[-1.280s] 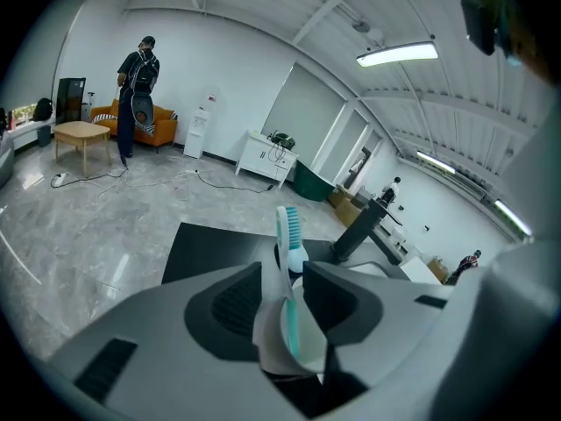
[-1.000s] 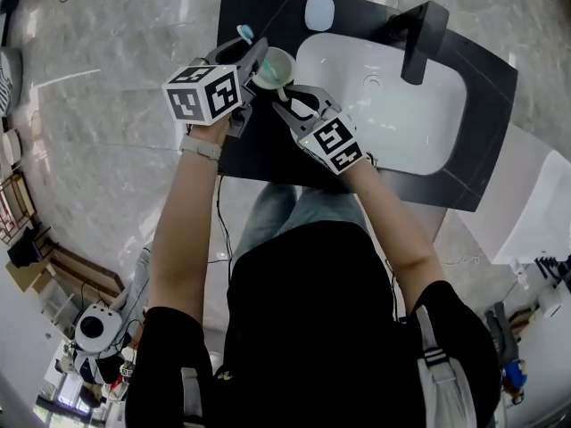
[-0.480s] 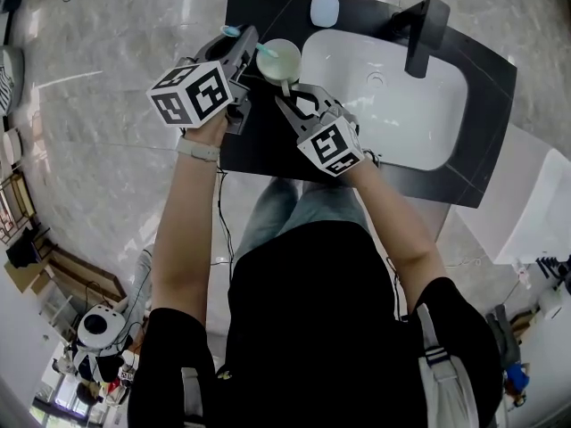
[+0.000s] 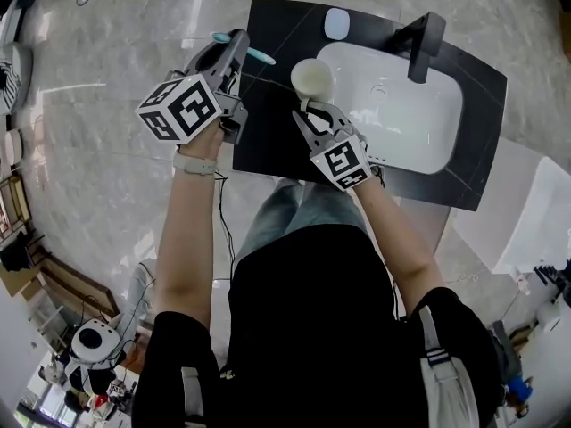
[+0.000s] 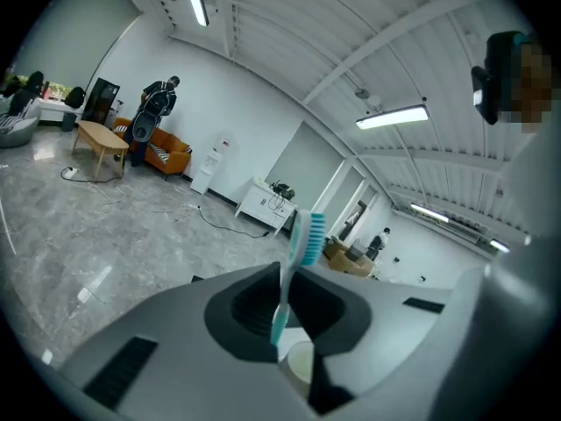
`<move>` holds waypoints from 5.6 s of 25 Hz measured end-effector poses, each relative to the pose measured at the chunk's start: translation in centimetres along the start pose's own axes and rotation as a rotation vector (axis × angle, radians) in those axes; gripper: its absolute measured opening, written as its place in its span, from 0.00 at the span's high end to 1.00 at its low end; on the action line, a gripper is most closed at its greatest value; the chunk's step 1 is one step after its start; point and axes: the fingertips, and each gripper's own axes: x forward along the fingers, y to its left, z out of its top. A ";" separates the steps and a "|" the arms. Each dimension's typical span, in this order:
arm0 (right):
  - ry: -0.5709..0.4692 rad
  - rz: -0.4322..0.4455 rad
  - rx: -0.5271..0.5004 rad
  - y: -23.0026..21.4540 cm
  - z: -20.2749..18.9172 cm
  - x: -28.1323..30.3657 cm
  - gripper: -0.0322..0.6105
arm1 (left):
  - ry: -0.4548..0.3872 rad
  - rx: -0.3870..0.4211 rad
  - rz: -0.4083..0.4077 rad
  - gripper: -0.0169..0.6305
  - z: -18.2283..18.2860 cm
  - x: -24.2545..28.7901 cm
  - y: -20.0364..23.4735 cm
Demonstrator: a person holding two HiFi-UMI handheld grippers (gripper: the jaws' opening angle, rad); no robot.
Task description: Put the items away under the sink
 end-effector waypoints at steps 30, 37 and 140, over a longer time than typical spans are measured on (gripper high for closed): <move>-0.140 -0.506 0.116 8.5 4.4 -20.2 0.88 | 0.173 0.036 -0.287 0.91 -8.5 -11.4 -9.2; -0.161 -0.642 0.172 10.2 0.5 -28.3 0.88 | 0.255 0.045 -0.379 0.91 -13.1 -9.9 -15.4; -0.093 -0.330 0.428 -2.6 -61.6 -10.5 0.88 | 1.028 0.628 -0.539 0.91 -75.7 7.7 -11.7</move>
